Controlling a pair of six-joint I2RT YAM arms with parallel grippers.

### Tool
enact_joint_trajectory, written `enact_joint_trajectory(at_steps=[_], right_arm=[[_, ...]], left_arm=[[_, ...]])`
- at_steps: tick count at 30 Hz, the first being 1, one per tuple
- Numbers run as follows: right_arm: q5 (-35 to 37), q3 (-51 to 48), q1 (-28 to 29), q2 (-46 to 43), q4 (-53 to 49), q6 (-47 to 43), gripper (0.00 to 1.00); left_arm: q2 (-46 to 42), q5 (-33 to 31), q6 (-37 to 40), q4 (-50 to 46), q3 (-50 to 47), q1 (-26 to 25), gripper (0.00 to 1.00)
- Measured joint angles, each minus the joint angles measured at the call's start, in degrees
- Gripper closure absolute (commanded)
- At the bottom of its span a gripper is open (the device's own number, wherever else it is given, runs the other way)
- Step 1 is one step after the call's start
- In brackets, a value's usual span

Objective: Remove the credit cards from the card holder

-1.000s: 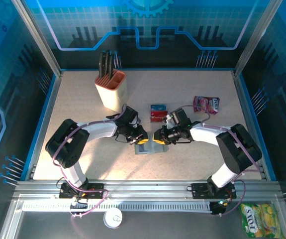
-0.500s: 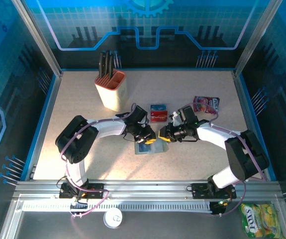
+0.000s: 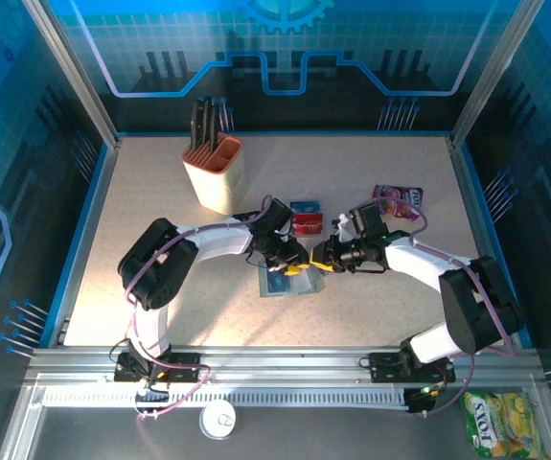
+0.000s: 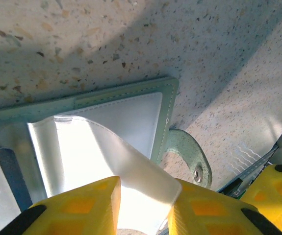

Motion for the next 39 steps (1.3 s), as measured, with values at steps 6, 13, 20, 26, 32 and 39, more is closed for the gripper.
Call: enact_joint_trajectory(at_steps=[6,13,20,26,32,39], right_arm=[[0.0,1.3,0.0,0.0,-1.3,0.0,0.73],[1.1,5.6,-0.5,0.0,-4.0,-0.3,0.73],[1.4,6.9,-0.3,0.4,-5.2,-0.6,0.73],[1.3,6.9,3.3,2.0,-4.4,0.0,0.73],[1.4,7.3,7.7,5.7,-2.7,1.2,0.73],[2.9,7.6,11.7,10.1,-0.9,2.9,0.73]], left_arm=[[0.0,0.1,0.0,-1.4,1.1,0.5,0.68],[0.0,0.1,1.2,-4.2,5.0,1.7,0.68],[-0.3,0.1,1.5,-4.1,4.8,2.1,0.69],[-4.9,0.0,1.5,-2.1,-2.1,3.1,0.71],[-10.1,0.0,1.3,0.3,-9.9,5.2,0.72],[-13.3,0.1,1.4,2.8,-16.6,7.6,0.80]])
